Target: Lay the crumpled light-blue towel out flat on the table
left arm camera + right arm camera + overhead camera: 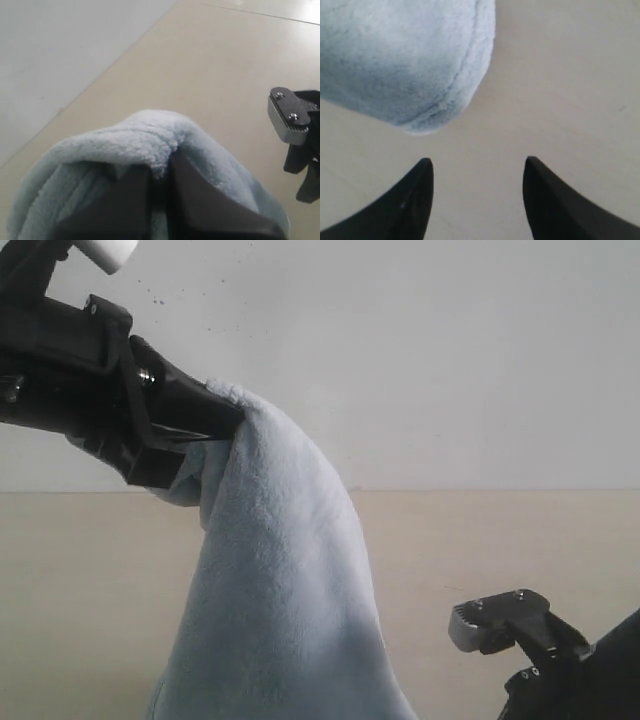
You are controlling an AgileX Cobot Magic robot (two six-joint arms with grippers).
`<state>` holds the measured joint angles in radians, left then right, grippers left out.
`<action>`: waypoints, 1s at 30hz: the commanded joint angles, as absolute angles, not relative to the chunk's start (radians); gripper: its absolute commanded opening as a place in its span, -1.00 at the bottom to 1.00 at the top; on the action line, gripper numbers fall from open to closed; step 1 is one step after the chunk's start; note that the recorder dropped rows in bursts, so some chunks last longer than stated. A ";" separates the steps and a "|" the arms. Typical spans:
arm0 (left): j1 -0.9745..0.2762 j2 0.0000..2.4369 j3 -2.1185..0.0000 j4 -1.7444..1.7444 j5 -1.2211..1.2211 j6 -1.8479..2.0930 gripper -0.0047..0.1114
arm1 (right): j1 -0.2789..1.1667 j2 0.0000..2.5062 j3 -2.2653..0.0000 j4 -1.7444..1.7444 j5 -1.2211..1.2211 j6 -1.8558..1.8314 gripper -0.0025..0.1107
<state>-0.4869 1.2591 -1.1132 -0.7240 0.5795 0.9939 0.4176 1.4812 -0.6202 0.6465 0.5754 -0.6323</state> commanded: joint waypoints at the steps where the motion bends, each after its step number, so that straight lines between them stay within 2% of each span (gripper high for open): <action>1: -0.487 1.253 -1.111 -0.736 0.515 0.928 -0.85 | 0.419 1.479 -0.622 0.843 0.572 -0.767 -0.03; 12: -0.487 1.198 -1.111 -0.721 0.517 0.900 -0.85 | 0.419 1.667 -0.720 1.031 0.710 -1.003 -0.03; 20: -0.487 1.195 -1.111 -0.683 0.519 0.902 -0.85 | 0.419 1.799 -0.794 1.200 0.693 -1.141 -0.03; 27: -0.487 1.195 -1.111 -0.668 0.516 0.904 -0.85 | 0.419 1.862 -0.838 1.335 0.893 -1.356 -0.04; 28: -0.487 1.195 -1.111 -0.668 0.516 0.904 -0.85 | 0.419 1.862 -0.840 1.337 0.903 -1.366 -0.08; 30: -0.487 1.195 -1.111 -0.661 0.516 0.904 -0.85 | 0.419 1.862 -0.840 1.345 0.924 -1.412 -0.33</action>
<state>-0.4869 1.2041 -1.1112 -0.6662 0.5401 0.9099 0.4176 1.8614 -0.8314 1.3231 0.8736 -1.3448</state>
